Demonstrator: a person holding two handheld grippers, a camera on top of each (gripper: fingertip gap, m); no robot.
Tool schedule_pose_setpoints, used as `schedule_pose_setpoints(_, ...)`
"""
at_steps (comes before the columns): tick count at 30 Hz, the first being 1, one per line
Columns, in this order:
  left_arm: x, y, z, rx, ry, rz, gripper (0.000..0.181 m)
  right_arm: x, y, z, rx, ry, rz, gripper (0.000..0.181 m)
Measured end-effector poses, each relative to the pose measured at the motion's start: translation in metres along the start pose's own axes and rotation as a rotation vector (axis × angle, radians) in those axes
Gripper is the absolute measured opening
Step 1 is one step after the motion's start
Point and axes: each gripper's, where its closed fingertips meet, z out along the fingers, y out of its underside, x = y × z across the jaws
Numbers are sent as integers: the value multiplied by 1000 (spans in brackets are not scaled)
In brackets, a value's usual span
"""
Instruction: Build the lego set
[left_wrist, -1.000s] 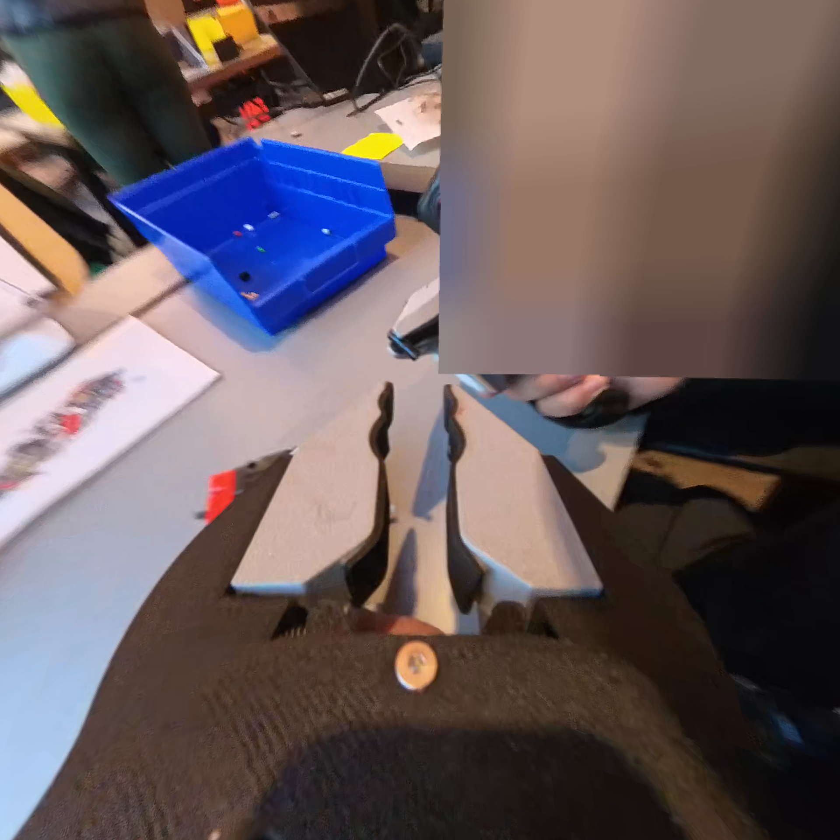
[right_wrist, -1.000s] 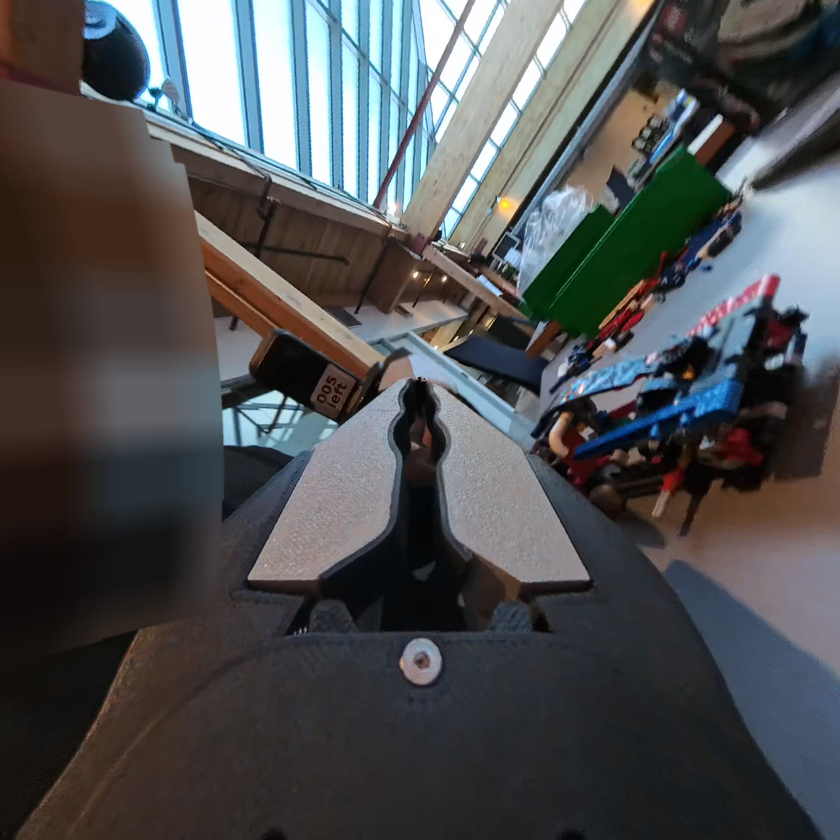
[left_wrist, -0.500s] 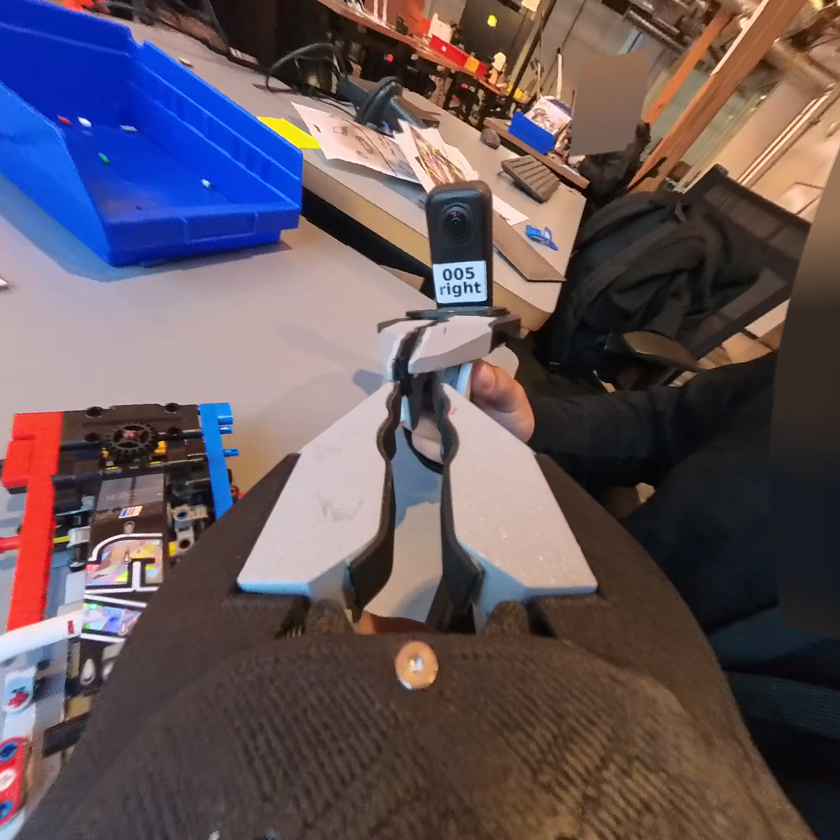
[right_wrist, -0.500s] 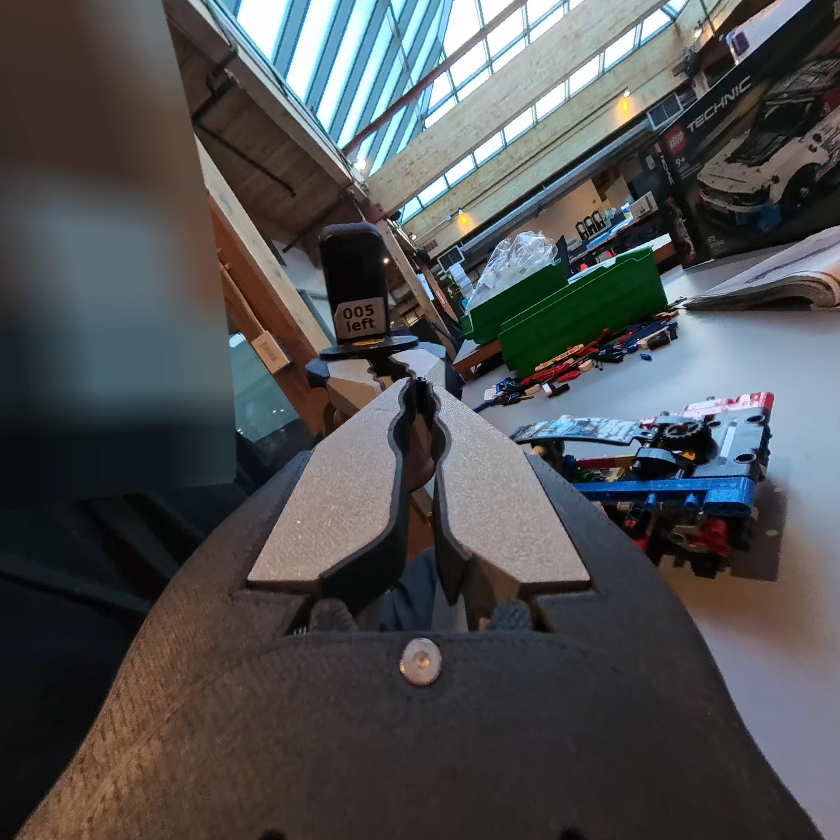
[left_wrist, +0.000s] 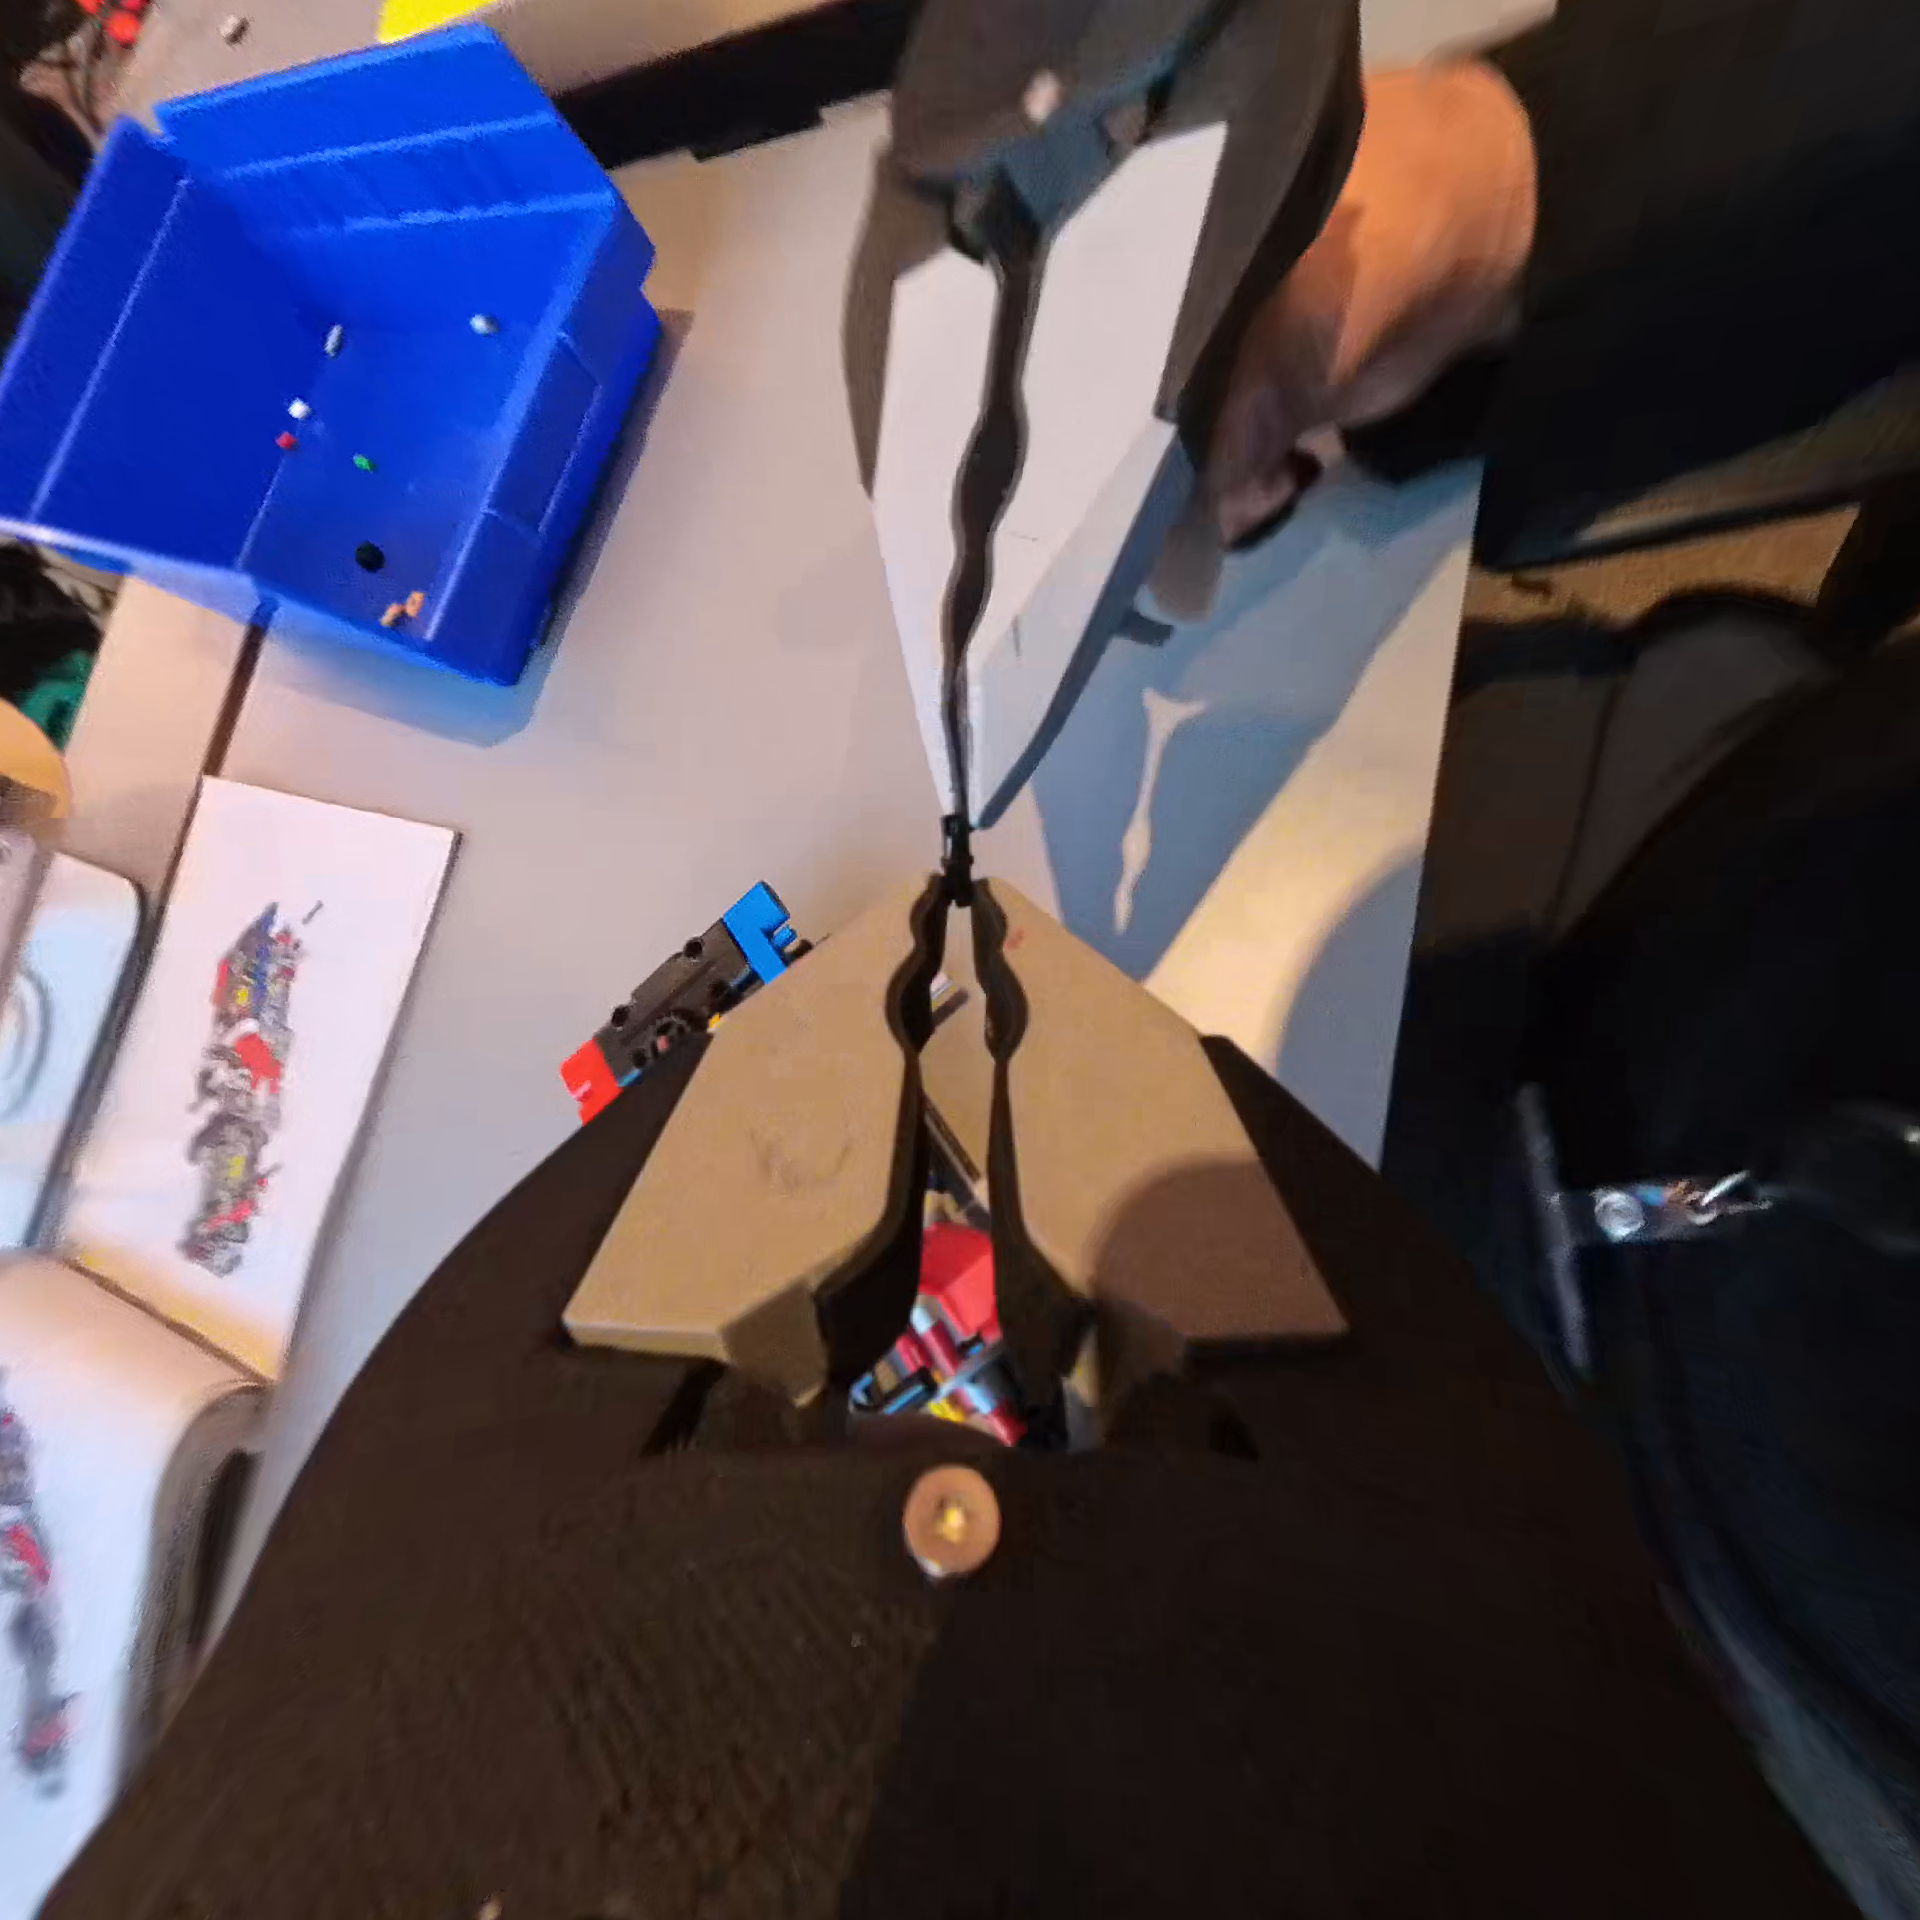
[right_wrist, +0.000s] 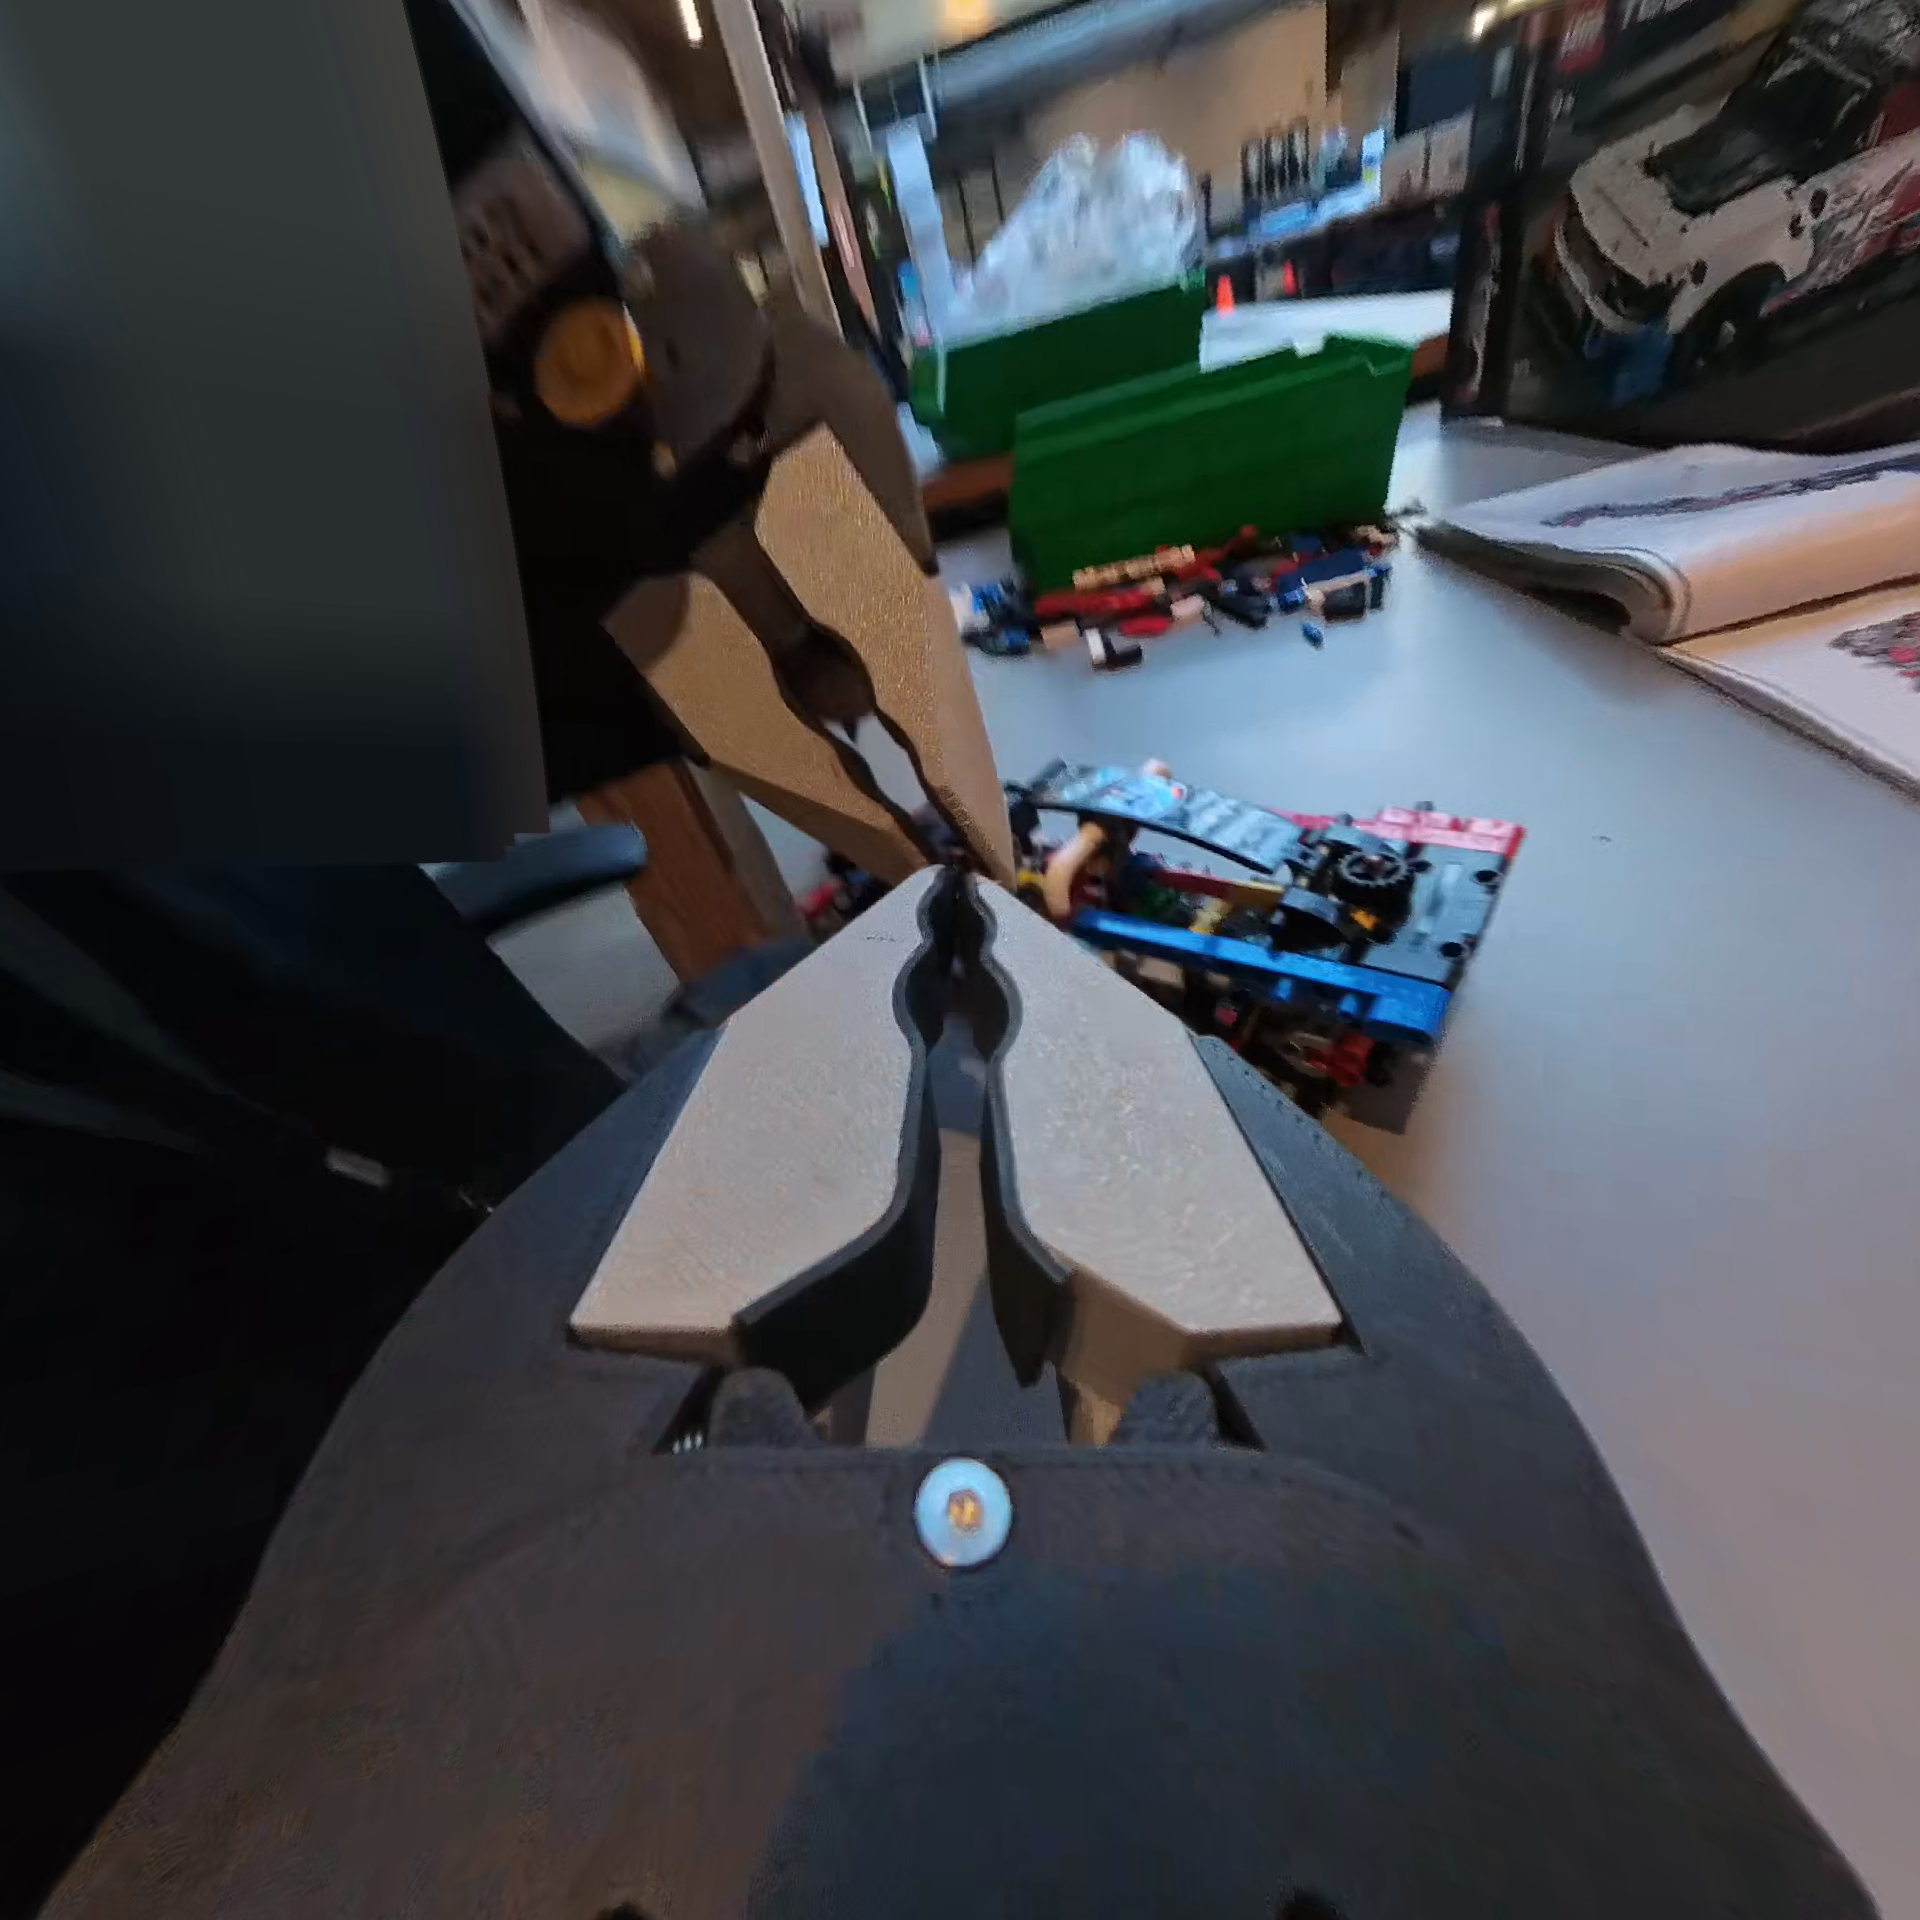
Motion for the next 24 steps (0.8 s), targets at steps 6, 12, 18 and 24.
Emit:
schedule_pose_setpoints(6,-8,5,9,-107,-66,229,2,7,11,-7,-181,162,-199,0)
schedule_pose_setpoints(12,1,-3,12,-93,-122,374,2,3,7,-5,-166,164,-213,3)
schedule_pose_setpoints(18,4,-4,14,-114,-109,400,2,3,12,-7,-232,197,-287,1)
schedule_pose_setpoints(24,4,-4,18,-121,-103,422,2,6,17,-10,-287,239,-356,2)
